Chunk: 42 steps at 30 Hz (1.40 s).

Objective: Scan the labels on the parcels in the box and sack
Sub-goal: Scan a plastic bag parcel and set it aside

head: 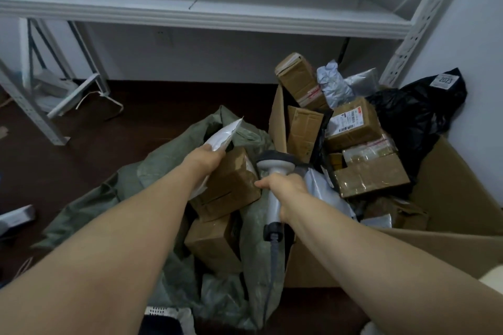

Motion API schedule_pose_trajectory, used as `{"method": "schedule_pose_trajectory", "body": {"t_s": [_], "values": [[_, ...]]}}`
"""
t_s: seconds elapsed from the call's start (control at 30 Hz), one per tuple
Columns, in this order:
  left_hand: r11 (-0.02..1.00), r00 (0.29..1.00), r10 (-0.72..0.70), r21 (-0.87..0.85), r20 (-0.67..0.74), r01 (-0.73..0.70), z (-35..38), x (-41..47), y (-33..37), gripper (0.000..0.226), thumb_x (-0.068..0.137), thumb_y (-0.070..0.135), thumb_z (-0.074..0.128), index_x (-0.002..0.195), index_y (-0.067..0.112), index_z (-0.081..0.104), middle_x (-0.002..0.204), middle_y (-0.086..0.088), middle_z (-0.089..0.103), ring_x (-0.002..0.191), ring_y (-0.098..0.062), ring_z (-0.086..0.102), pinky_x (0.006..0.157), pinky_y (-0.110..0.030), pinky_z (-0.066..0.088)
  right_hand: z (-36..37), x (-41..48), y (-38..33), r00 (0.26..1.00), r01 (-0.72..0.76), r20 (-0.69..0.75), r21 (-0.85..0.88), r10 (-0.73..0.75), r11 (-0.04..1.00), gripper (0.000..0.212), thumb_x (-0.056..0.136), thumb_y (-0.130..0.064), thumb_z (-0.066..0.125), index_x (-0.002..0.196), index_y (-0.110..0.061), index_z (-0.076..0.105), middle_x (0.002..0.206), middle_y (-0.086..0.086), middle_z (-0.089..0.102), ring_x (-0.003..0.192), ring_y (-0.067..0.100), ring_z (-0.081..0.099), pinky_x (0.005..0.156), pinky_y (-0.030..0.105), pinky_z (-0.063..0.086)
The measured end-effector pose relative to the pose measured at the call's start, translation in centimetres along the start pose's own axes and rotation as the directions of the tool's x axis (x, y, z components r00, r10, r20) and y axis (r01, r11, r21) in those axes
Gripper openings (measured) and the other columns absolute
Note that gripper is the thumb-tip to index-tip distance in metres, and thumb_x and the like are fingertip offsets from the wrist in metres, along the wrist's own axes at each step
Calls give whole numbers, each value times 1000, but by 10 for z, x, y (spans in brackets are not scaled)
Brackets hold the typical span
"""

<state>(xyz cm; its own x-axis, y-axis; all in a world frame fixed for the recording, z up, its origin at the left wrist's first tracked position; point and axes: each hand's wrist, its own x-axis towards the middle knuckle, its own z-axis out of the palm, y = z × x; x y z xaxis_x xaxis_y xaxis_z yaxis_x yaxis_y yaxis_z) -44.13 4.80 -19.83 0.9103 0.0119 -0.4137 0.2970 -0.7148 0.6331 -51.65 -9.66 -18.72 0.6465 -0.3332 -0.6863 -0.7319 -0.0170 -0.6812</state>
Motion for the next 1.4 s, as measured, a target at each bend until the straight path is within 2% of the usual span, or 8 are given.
{"method": "schedule_pose_trajectory", "body": {"t_s": [0.33, 0.47, 0.63, 0.93, 1.07, 1.13, 1.3, 1.4], "values": [[998, 999, -25, -60, -28, 23, -9, -12, 3, 52, 104, 32, 30, 149, 6, 28, 151, -17, 33, 137, -32, 33, 110, -36, 25, 22, 6, 3, 997, -25, 79, -38, 28, 999, 80, 81, -25, 75, 144, -2, 31, 139, 17, 45, 122, 35, 49, 100, 44, 44], [998, 1000, -28, -49, 3, 28, -10, -14, -2, 52, 104, 33, 29, 150, 9, 24, 153, -15, 29, 138, -32, 31, 111, -36, 25, 18, 14, 18, 990, -86, 120, 132, 70, 988, 60, 79, -14, 75, 131, -4, 46, 101, 16, 56, 85, 27, 61, 71, 37, 53], [996, 1000, 19, -84, 12, -18, -16, -14, -8, 54, 102, 34, 35, 152, 18, 20, 156, -11, 24, 141, -31, 26, 114, -39, 22, 26, 32, 25, 991, 62, 95, 262, -90, 963, 99, 44, -27, 86, 133, -6, 48, 118, 17, 62, 103, 36, 63, 89, 53, 52], [980, 995, 100, 169, 26, -103, -15, -9, -2, 57, 98, 22, 48, 151, 21, 25, 155, -12, 27, 140, -30, 30, 115, -36, 26, -47, -1, -62, 894, 408, -120, 615, -431, 675, 11, 78, -1, 72, 79, -6, 62, 70, 4, 61, 61, 11, 58, 55, 19, 52], [893, 992, 84, 436, 90, -115, 14, -12, 12, 50, 102, 23, 38, 150, 20, 27, 154, -12, 28, 139, -31, 30, 112, -38, 30, -77, -8, -69, 924, 329, 19, 465, -381, 822, 12, 82, 1, 68, 87, -1, 58, 74, 11, 59, 63, 15, 59, 56, 24, 56], [865, 993, 115, 491, 8, -104, 26, -10, 23, 41, 100, 24, 39, 140, 14, 45, 141, -12, 46, 129, -30, 44, 103, -36, 39, -74, -2, -55, 939, 262, 100, 410, -329, 873, 12, 83, 0, 68, 91, 2, 59, 78, 13, 60, 70, 19, 62, 62, 27, 58], [982, 947, 98, 185, -305, -42, 23, -4, 48, 32, 99, 25, 41, 113, 5, 62, 118, -14, 60, 112, -33, 55, 91, -40, 44, -51, 22, -22, 960, 183, 132, 365, -246, 913, 36, 80, -6, 73, 113, 3, 61, 105, 16, 67, 98, 28, 65, 72, 35, 56], [980, 970, 106, 187, -218, -66, 22, -1, 49, 33, 98, 25, 43, 124, 11, 57, 123, -14, 58, 113, -33, 55, 89, -39, 47, -45, 32, -17, 967, 147, 139, 372, -212, 916, 41, 77, -9, 76, 115, -2, 63, 105, 14, 68, 95, 28, 65, 66, 34, 54]]}}
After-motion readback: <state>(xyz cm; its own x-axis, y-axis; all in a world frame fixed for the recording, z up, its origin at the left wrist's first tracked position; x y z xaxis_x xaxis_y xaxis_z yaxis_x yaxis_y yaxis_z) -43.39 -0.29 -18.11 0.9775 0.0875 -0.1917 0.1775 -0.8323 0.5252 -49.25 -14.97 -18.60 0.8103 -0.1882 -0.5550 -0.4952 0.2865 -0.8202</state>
